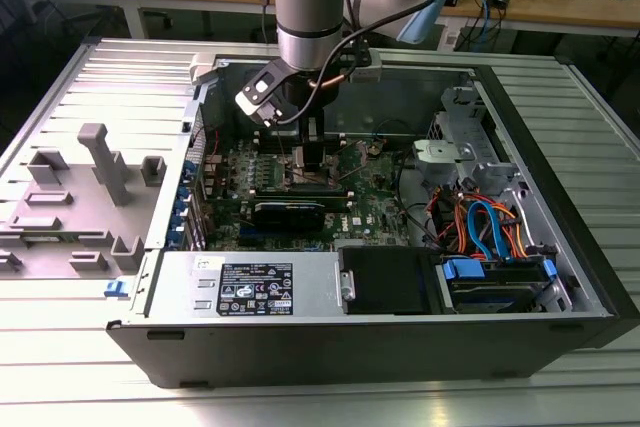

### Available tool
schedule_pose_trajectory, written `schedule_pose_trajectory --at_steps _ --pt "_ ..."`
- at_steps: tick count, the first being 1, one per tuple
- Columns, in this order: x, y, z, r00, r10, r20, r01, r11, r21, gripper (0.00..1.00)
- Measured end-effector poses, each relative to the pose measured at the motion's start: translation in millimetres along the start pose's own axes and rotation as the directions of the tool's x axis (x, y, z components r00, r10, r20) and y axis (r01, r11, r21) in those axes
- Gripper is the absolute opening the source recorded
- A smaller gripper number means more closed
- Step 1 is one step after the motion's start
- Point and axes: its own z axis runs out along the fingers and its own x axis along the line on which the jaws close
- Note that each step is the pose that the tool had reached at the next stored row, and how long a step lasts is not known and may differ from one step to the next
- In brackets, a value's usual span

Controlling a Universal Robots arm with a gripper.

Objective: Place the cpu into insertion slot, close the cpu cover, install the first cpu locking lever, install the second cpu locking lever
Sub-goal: 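Place the cpu into insertion slot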

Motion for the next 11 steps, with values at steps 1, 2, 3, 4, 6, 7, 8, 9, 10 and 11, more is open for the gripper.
schedule_pose_trajectory --at_steps 1,2,3,4,6,7,8,9,10,11 --pt "0.0 0.0 0.0 1.0 0.0 0.0 0.0 1.0 0.0 0.55" --pt "0.0 0.0 0.0 1.0 0.0 0.0 0.0 1.0 0.0 0.55" --pt "0.0 0.0 0.0 1.0 0.0 0.0 0.0 1.0 0.0 0.55" --pt "0.0 -0.1 0.0 1.0 0.0 0.0 0.0 1.0 0.0 0.55" --pt "0.0 -0.1 0.1 1.0 0.0 -0.0001 0.0 1.0 -0.0001 0.55" --pt "-0.1 -0.1 0.3 1.0 0.0 0.0001 0.0 1.0 0.0 0.55" --pt "-0.1 -0.2 0.6 1.0 0.0 0.0022 0.0 1.0 0.0001 0.55" --pt "0.0 -0.2 1.1 1.0 0.0 0.0041 0.0 1.0 0.0001 0.55" --pt "0.0 -0.2 2.3 1.0 0.0 0.0074 0.0 1.0 0.0001 0.55" --pt "0.4 -0.3 3.9 1.0 0.0 0.0079 0.0 1.0 0.0002 0.55"
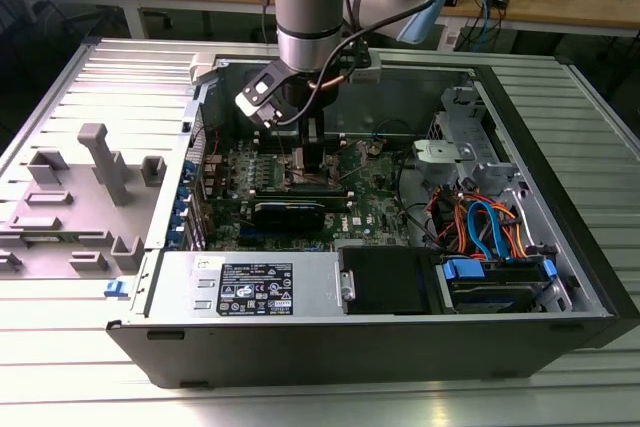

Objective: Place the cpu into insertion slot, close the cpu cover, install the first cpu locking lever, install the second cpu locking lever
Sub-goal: 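Place the cpu into insertion slot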

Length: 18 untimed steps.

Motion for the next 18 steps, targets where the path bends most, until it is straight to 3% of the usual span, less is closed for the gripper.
schedule_pose_trajectory --at_steps 4,9,10,11,12,18 --pt "1.7 -0.1 3.9 1.0 0.003 0.0008 -0.003 1.0 0.0 0.55" --pt "1.9 -0.5 9.7 0.9999 0.003 0.012 -0.003 1.0 0.0002 0.55" --pt "2.0 -0.6 10.9 0.9999 0.003 0.0166 -0.003 1.0 0.0004 0.55" --pt "2.0 -0.6 13.0 0.9996 0.002 0.0295 -0.002 1.0 0.0007 0.55" --pt "2.0 -0.6 14.7 0.9993 0.001 0.0365 -0.001 1.0 0.0009 0.55" --pt "2.2 -1.0 19.1 0.9992 0.011 0.0374 -0.011 0.9999 0.0012 0.55"
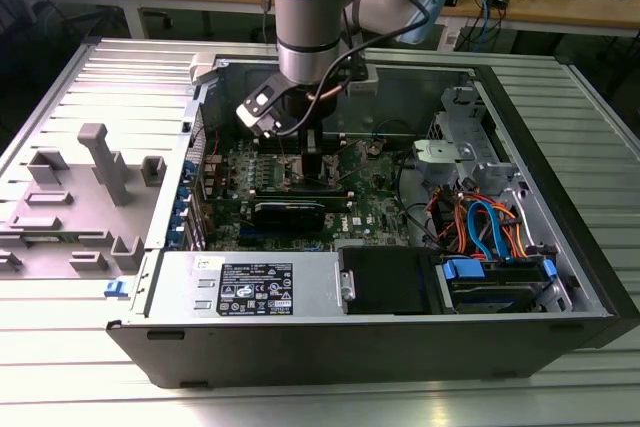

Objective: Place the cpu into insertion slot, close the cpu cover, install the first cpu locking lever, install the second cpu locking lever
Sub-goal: 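Place the cpu into insertion slot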

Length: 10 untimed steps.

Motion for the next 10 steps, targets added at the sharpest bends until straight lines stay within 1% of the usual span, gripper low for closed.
schedule_pose_trajectory --at_steps 10 --pt "3.5 -0.2 4.8 1.0 0.002 0.0001 -0.002 1.0 0.0006 0.55"
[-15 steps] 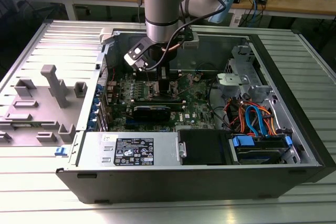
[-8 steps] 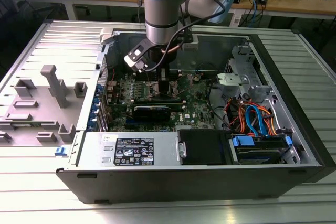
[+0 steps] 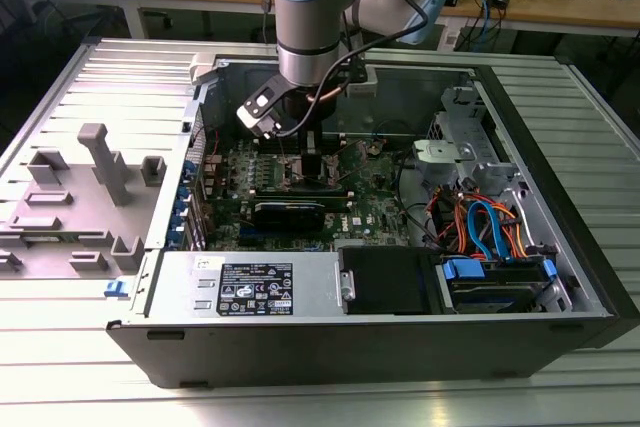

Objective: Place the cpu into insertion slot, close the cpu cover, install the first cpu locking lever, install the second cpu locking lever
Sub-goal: 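Place the cpu into insertion slot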

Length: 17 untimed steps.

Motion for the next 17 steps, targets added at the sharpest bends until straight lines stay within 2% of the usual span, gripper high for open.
schedule_pose_trajectory --at_steps 17 --pt "2.5 0.8 4.2 0.9999 0.015 0.0012 -0.015 0.9999 0.0017 0.55"
